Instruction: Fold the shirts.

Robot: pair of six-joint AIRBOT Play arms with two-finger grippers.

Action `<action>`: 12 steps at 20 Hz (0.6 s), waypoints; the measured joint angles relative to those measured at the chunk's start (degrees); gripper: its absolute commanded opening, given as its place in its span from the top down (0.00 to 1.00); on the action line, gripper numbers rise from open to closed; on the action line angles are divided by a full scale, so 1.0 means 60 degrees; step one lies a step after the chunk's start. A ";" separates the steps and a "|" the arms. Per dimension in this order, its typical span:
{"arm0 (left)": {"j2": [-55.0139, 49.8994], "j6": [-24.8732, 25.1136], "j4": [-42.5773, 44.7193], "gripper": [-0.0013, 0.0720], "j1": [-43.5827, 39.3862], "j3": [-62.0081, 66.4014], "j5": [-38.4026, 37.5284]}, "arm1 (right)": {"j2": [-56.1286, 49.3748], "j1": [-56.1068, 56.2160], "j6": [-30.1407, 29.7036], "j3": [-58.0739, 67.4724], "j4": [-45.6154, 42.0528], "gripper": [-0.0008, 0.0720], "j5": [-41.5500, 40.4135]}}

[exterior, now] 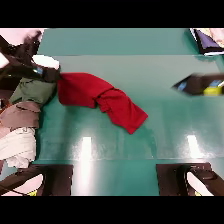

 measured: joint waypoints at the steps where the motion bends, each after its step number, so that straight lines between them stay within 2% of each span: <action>1: 0.0146 0.0000 0.0022 0.94 0.0000 0.0168 -0.0040 | 0.0109 0.0255 0.0069 -0.0885 0.0062 0.32 -0.0244; 6: 0.0423 -0.0004 0.0087 0.94 0.0000 0.0503 -0.0495 | -0.0200 0.1712 0.0393 -0.4135 0.0863 0.33 -0.1763; 12: 0.0481 -0.0004 0.0109 0.94 0.0000 0.0572 -0.0911 | -0.1650 0.3220 0.0681 -0.5096 0.1297 0.33 -0.3756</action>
